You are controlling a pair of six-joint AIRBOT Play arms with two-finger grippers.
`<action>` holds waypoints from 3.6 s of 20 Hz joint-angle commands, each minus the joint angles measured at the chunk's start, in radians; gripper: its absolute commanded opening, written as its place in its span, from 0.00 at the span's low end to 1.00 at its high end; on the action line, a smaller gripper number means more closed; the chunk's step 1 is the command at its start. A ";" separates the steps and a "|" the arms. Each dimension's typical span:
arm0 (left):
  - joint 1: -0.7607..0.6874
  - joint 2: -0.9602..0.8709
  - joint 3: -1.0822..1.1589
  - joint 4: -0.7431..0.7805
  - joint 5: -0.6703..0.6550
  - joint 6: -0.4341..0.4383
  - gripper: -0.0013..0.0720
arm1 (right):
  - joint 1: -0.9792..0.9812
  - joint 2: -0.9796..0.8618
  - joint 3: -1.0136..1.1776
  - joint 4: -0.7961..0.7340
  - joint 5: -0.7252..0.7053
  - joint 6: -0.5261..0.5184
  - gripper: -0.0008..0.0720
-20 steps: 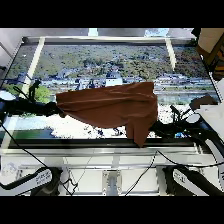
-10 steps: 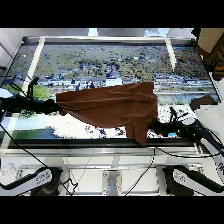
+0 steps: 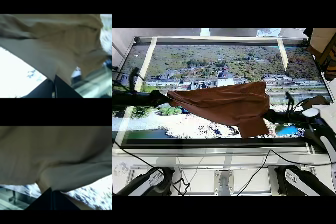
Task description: Fold the shirts.
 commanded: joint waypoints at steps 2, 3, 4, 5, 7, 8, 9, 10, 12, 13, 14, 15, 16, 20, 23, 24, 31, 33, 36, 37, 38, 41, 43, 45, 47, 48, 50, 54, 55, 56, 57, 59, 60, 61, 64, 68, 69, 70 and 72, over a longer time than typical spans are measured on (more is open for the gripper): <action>0.135 0.112 0.012 0.151 -0.031 -0.062 0.03 | 0.000 0.092 0.119 0.009 -0.014 0.061 0.05; 0.156 0.113 0.011 0.181 -0.023 -0.067 0.03 | 0.002 0.090 0.127 0.011 -0.062 0.078 0.05; 0.160 0.113 0.001 0.201 0.007 -0.070 0.03 | 0.006 0.090 0.127 0.011 -0.122 0.102 0.05; 0.158 0.113 -0.011 0.213 0.039 -0.069 0.03 | 0.015 0.084 0.127 0.011 -0.188 0.124 0.05; 0.158 0.112 -0.046 0.218 0.134 -0.069 0.03 | 0.046 0.056 0.127 0.033 -0.331 0.156 0.05; 0.158 0.111 -0.068 0.217 0.197 -0.076 0.03 | 0.073 0.033 0.127 0.056 -0.420 0.169 0.05; 0.158 0.106 -0.089 0.203 0.248 -0.080 0.03 | 0.108 0.006 0.127 0.084 -0.507 0.168 0.05; 0.158 0.093 -0.110 0.181 0.288 -0.081 0.03 | 0.154 -0.031 0.128 0.115 -0.596 0.168 0.05; 0.149 0.038 -0.146 0.132 0.334 -0.080 0.03 | 0.261 -0.121 0.128 0.140 -0.771 0.168 0.05; 0.138 0.004 -0.161 0.114 0.369 -0.080 0.03 | 0.312 -0.172 0.132 0.148 -0.853 0.168 0.05; 0.123 -0.036 -0.167 0.097 0.406 -0.080 0.03 | 0.356 -0.233 0.151 0.157 -0.911 0.168 0.05; 0.105 -0.080 -0.167 0.078 0.447 -0.081 0.03 | 0.384 -0.294 0.183 0.165 -0.938 0.168 0.05; 0.087 -0.118 -0.166 0.056 0.496 -0.081 0.03 | 0.404 -0.361 0.230 0.167 -0.954 0.168 0.05; 0.011 -0.265 -0.165 -0.050 0.703 -0.080 0.03 | 0.403 -0.584 0.445 0.166 -0.962 0.168 0.05; -0.020 -0.359 -0.128 -0.082 0.747 -0.080 0.03 | 0.377 -0.682 0.532 0.167 -0.941 0.177 0.05; -0.024 -0.384 -0.113 -0.090 0.747 -0.080 0.03 | 0.368 -0.701 0.540 0.167 -0.930 0.198 0.05; -0.029 -0.428 -0.076 -0.112 0.789 -0.081 0.03 | 0.336 -0.728 0.539 0.163 -0.902 0.224 0.08; -0.029 -0.428 -0.076 -0.153 0.763 -0.080 0.34 | 0.335 -0.727 0.540 0.163 -0.887 0.224 0.40; -0.028 -0.428 -0.066 -0.212 0.740 -0.080 0.80 | 0.335 -0.715 0.540 0.163 -0.876 0.223 0.49; -0.028 -0.427 -0.050 -0.217 0.722 -0.079 0.80 | 0.334 -0.701 0.540 0.161 -0.877 0.217 0.49; -0.028 -0.427 -0.027 -0.217 0.700 -0.075 0.80 | 0.328 -0.683 0.540 0.141 -0.882 0.208 0.49; -0.030 -0.427 0.089 -0.216 0.539 0.030 0.78 | 0.272 -0.600 0.572 -0.060 -0.734 0.151 0.49; -0.043 -0.427 0.172 -0.216 0.409 0.102 0.69 | 0.189 -0.565 0.623 -0.172 -0.507 0.151 0.51; -0.075 -0.424 0.232 -0.216 0.334 0.125 0.69 | 0.087 -0.565 0.669 -0.189 -0.273 0.150 0.53; -0.126 -0.424 0.267 -0.217 0.317 0.131 0.70 | -0.004 -0.568 0.675 -0.187 -0.144 0.137 0.53; -0.156 -0.424 0.270 -0.217 0.330 0.132 0.70 | -0.037 -0.576 0.675 -0.186 -0.103 0.134 0.53; -0.215 -0.424 0.270 -0.207 0.358 0.132 0.70 | -0.083 -0.621 0.675 -0.175 -0.032 0.114 0.53; -0.316 -0.424 0.270 -0.174 0.381 0.131 0.70 | -0.086 -0.763 0.675 -0.036 0.043 0.014 0.53; -0.333 -0.424 0.270 -0.162 0.381 0.131 0.70 | -0.078 -0.799 0.675 0.014 0.051 -0.014 0.53; -0.348 -0.424 0.270 -0.155 0.380 0.131 0.70 | -0.065 -0.834 0.675 0.063 0.052 -0.023 0.53; -0.357 -0.424 0.270 -0.156 0.378 0.130 0.70 | -0.050 -0.861 0.676 0.108 0.053 -0.039 0.53; -0.366 -0.424 0.270 -0.155 0.380 0.130 0.70 | -0.004 -0.897 0.675 0.207 0.061 -0.105 0.53; -0.367 -0.424 0.270 -0.155 0.380 0.130 0.70 | 0.019 -0.902 0.676 0.241 0.063 -0.135 0.53; -0.367 -0.424 0.269 -0.154 0.380 0.130 0.70 | 0.042 -0.902 0.676 0.270 0.063 -0.161 0.53; -0.374 -0.425 0.269 -0.093 0.380 0.126 0.67 | 0.105 -0.902 0.715 0.275 0.070 -0.183 0.53; -0.414 -0.430 0.269 -0.005 0.424 0.105 0.49 | 0.159 -0.902 0.784 0.286 0.019 -0.228 0.05; -0.429 -0.434 0.269 0.005 0.438 0.097 0.49 | 0.163 -0.902 0.804 0.293 0.023 -0.232 0.05; -0.440 -0.439 0.269 0.002 0.446 0.096 0.49 | 0.163 -0.897 0.827 0.294 0.040 -0.232 0.05; -0.460 -0.455 0.269 0.002 0.459 0.051 0.29 | 0.151 -0.877 0.869 0.293 0.087 -0.230 0.05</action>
